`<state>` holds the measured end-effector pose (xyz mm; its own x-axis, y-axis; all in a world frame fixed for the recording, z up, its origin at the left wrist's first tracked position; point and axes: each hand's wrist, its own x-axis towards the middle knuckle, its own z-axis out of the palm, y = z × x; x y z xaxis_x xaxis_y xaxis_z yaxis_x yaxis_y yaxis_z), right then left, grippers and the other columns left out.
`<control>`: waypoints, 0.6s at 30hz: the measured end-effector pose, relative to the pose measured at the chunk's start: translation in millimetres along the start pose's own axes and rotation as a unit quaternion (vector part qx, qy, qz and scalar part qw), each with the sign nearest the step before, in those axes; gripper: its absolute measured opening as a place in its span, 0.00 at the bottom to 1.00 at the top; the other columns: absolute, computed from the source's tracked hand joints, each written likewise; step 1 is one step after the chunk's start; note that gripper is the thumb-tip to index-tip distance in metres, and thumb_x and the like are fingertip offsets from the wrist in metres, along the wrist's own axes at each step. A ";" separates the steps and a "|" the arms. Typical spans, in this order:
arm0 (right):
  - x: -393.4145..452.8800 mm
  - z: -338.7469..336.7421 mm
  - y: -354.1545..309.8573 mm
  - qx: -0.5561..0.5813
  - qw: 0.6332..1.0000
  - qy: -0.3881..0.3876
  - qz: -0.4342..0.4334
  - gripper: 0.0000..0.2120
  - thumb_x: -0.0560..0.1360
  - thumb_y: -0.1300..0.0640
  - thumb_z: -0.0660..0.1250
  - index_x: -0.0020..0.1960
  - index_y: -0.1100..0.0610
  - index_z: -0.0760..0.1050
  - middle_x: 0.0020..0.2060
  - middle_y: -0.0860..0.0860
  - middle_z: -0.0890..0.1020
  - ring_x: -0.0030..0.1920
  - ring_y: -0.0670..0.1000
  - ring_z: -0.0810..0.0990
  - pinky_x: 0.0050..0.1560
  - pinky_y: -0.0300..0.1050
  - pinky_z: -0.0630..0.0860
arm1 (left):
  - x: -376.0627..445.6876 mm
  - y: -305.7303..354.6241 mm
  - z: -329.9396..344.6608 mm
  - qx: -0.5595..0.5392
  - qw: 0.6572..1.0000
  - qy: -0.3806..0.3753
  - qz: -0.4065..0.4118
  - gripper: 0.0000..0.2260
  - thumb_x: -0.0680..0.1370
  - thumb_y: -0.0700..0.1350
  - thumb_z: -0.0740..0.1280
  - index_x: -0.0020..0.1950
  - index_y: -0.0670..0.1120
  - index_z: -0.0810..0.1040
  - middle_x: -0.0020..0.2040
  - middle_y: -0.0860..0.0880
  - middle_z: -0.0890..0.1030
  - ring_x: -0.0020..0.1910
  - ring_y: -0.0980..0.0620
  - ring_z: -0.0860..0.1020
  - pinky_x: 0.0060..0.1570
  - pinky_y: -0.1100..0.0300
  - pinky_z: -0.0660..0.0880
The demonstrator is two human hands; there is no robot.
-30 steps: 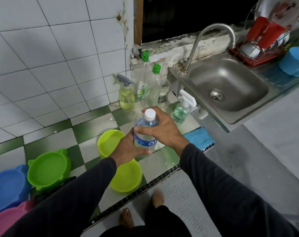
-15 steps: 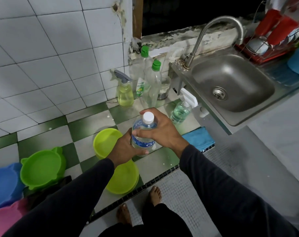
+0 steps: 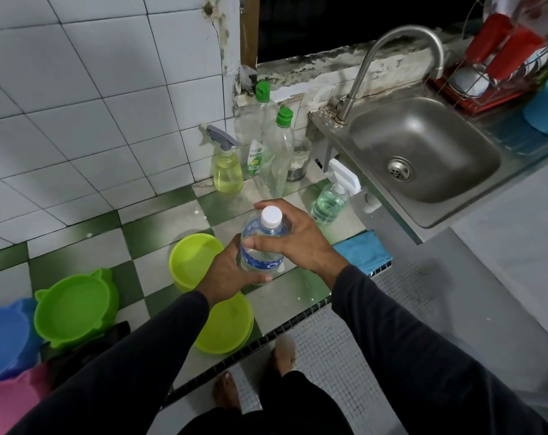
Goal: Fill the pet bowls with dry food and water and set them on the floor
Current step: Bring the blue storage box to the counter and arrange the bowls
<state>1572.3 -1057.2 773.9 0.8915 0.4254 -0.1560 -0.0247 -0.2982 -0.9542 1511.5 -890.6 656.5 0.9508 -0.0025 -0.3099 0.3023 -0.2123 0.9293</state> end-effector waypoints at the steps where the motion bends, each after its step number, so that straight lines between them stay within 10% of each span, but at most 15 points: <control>1: -0.5 0.0 0.2 0.001 1.000 0.001 0.000 0.28 0.65 0.54 0.84 0.62 0.51 0.79 0.56 0.48 0.83 0.57 0.47 0.82 0.62 0.48 0.80 | -0.1 0.4 0.0 -0.001 1.000 0.000 -0.001 0.42 0.62 0.47 0.86 0.72 0.55 0.71 0.61 0.59 0.82 0.62 0.57 0.80 0.59 0.61 0.80; 18: -8.0 -3.0 -4.9 -0.043 0.999 -0.009 0.016 0.34 0.66 0.52 0.83 0.69 0.49 0.75 0.58 0.41 0.80 0.54 0.31 0.78 0.50 0.25 0.74 | -10.1 3.0 -8.7 0.016 1.000 0.013 -0.009 0.41 0.65 0.46 0.85 0.73 0.58 0.69 0.68 0.57 0.76 0.68 0.52 0.73 0.60 0.60 0.73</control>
<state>1566.7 -1061.7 780.6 0.8825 0.4294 -0.1916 -0.0140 -0.3832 -0.9236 1503.4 -882.7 664.2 0.9471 0.0272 -0.3198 0.3167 -0.2423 0.9171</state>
